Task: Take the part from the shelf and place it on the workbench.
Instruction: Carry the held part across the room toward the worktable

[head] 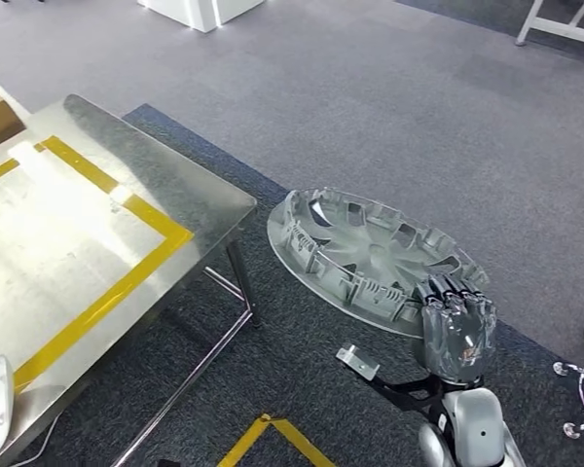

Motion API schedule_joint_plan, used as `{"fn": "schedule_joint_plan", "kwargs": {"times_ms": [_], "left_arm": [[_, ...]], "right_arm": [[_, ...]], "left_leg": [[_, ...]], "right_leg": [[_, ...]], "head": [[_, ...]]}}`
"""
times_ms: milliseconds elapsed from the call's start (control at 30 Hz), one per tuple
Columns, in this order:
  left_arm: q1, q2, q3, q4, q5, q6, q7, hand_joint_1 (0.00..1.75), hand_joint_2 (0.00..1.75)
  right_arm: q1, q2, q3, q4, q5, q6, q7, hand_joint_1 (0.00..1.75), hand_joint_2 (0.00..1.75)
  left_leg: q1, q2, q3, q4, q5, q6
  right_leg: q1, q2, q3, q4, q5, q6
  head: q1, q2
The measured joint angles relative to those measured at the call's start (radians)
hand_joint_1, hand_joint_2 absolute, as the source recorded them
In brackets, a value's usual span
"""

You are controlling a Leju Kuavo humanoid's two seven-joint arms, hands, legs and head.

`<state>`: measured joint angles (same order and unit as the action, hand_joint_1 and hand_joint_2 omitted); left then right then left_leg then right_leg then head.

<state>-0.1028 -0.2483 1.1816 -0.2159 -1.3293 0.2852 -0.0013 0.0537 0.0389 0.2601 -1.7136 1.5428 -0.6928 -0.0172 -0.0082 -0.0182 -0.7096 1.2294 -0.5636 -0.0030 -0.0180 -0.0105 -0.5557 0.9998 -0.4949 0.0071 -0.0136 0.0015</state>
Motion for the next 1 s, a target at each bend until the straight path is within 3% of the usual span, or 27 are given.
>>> {"fn": "schedule_joint_plan", "kwargs": {"times_ms": [67,133,200,267,333,367,433,467,533,567,600,633,700,767,833,867,933,967,1000], "left_arm": [[-0.001,0.003,0.001,0.0,0.001,0.0,0.002,0.0,1.75],[0.002,0.005,0.002,0.0,0.001,0.0,0.005,0.0,1.75],[0.002,0.006,0.003,0.0,0.002,0.0,0.007,0.0,1.75],[-0.002,0.006,0.004,0.0,0.002,0.0,0.007,0.0,1.75],[-0.002,0.005,0.005,0.0,0.004,-0.001,0.008,0.0,1.75],[-0.002,0.005,0.006,0.0,0.006,-0.001,0.008,0.0,1.75],[-0.003,0.003,0.007,0.0,0.009,-0.001,0.009,0.0,1.75],[-0.004,0.002,0.007,0.0,0.009,-0.001,0.009,0.0,1.75],[-0.004,0.0,0.008,0.0,0.01,-0.001,0.01,0.0,1.75],[-0.003,0.0,0.008,0.0,0.01,-0.001,0.01,0.0,1.75],[-0.002,0.0,0.008,0.0,0.01,-0.001,0.01,0.0,1.75],[-0.001,-0.001,0.009,0.0,0.011,-0.001,0.01,0.0,1.75],[0.0,-0.003,0.009,0.0,0.011,-0.001,0.009,0.0,1.75],[-0.001,-0.004,0.009,0.0,0.011,-0.001,0.009,0.0,1.75],[0.002,-0.003,0.009,0.0,0.011,-0.001,0.009,0.0,1.75],[0.004,-0.003,0.01,0.0,0.011,0.0,0.009,0.0,1.75],[0.005,-0.002,0.01,0.0,0.013,0.0,0.009,0.0,1.75],[0.004,-0.001,0.01,0.0,0.014,0.001,0.009,0.0,1.75],[0.002,0.0,0.01,0.0,0.016,0.0,0.009,0.0,1.75]], "right_arm": [[-0.001,0.0,0.002,0.005,0.002,0.0,0.004,1.75,1.75],[-0.001,0.0,0.006,0.01,0.004,0.0,0.007,1.75,1.75],[-0.001,0.0,0.012,0.013,0.005,0.0,0.008,1.75,1.75],[-0.003,0.0,0.015,0.015,0.006,0.0,0.011,1.75,1.75],[-0.008,0.0,0.019,0.018,0.007,0.0,0.015,1.75,1.75],[-0.011,0.0,0.021,0.019,0.008,0.0,0.018,1.75,1.75],[-0.015,0.0,0.024,0.022,0.009,0.0,0.025,1.75,1.75],[-0.015,0.0,0.025,0.024,0.009,0.0,0.028,1.75,1.75],[-0.015,-0.001,0.026,0.028,0.009,0.0,0.034,1.75,1.75],[-0.015,-0.001,0.026,0.031,0.009,0.0,0.035,1.75,1.75],[-0.015,-0.001,0.026,0.033,0.009,0.0,0.036,1.75,1.75],[-0.015,-0.001,0.027,0.035,0.009,0.0,0.036,1.75,1.75],[-0.016,-0.001,0.027,0.036,0.009,0.0,0.037,1.75,1.75],[-0.018,-0.001,0.029,0.038,0.009,0.0,0.037,1.75,1.75],[-0.019,-0.001,0.031,0.038,0.009,0.0,0.037,1.75,1.75],[-0.019,-0.001,0.032,0.039,0.009,0.0,0.037,1.75,1.75],[-0.019,-0.001,0.033,0.039,0.009,0.0,0.038,1.75,1.75],[-0.02,-0.001,0.033,0.04,0.009,0.0,0.04,1.75,1.75],[-0.021,-0.001,0.033,0.042,0.009,0.0,0.042,1.75,1.75]], "left_leg": [[0.003,0.005,-0.03,0.055,-0.003,-0.004],[0.003,0.018,0.013,-0.026,0.057,-0.002],[-0.006,0.071,0.079,-0.153,0.106,0.005],[-0.016,0.106,0.104,-0.21,0.11,0.017],[-0.015,0.086,0.104,-0.217,0.108,0.028],[-0.012,0.072,0.106,-0.219,0.11,0.032],[-0.005,0.045,0.109,-0.223,0.112,0.043],[-0.004,0.032,0.11,-0.223,0.112,0.046],[-0.004,0.001,0.111,-0.222,0.111,0.049],[-0.004,-0.014,0.113,-0.222,0.11,0.05],[-0.003,-0.031,0.115,-0.222,0.11,0.05],[-0.003,-0.046,0.119,-0.221,0.108,0.048],[-0.002,-0.074,0.121,-0.218,0.105,0.042],[-0.001,-0.097,0.114,-0.215,0.105,0.031],[0.003,-0.117,0.106,-0.215,0.109,0.018],[0.003,-0.109,0.104,-0.213,0.106,0.012],[0.0,-0.056,0.082,-0.164,0.074,0.001],[-0.001,-0.023,0.056,-0.11,0.044,-0.003],[0.001,-0.004,0.023,-0.043,0.013,-0.007]], "right_leg": [[0.001,-0.029,0.004,0.0,-0.005,-0.001],[0.001,-0.054,0.012,0.0,-0.012,0.001],[0.005,-0.076,0.021,0.001,-0.019,0.008],[0.012,-0.098,0.025,0.002,-0.027,0.017],[0.015,-0.117,0.028,0.001,-0.035,0.027],[0.012,-0.104,0.028,0.007,-0.042,0.033],[0.006,-0.043,-0.002,0.075,-0.082,0.042],[0.005,-0.013,-0.032,0.139,-0.111,0.044],[0.005,0.006,-0.106,0.269,-0.155,0.045],[0.005,0.007,-0.128,0.295,-0.151,0.045],[0.005,0.008,-0.132,0.284,-0.127,0.044],[0.004,0.014,-0.116,0.234,-0.087,0.043],[-0.001,0.053,-0.063,0.1,-0.014,0.04],[-0.004,0.086,-0.029,0.028,0.003,0.034],[-0.002,0.077,-0.02,0.018,-0.002,0.023],[-0.002,0.066,-0.017,0.014,0.0,0.017],[-0.004,0.04,-0.01,0.006,0.002,0.005],[-0.002,0.025,-0.007,0.004,0.001,0.0],[-0.001,0.011,-0.005,0.004,-0.001,-0.004]], "head": [[0.0,0.0],[0.0,0.0],[-0.001,0.0],[0.0,0.0],[0.001,0.0],[0.002,0.0],[0.005,0.0],[0.008,0.0],[0.01,0.0],[0.011,0.0],[0.01,0.0],[0.01,0.0],[0.011,0.0],[0.01,0.0],[0.01,0.0],[0.01,0.0],[0.002,0.0],[-0.002,0.0],[-0.005,0.0]]}}
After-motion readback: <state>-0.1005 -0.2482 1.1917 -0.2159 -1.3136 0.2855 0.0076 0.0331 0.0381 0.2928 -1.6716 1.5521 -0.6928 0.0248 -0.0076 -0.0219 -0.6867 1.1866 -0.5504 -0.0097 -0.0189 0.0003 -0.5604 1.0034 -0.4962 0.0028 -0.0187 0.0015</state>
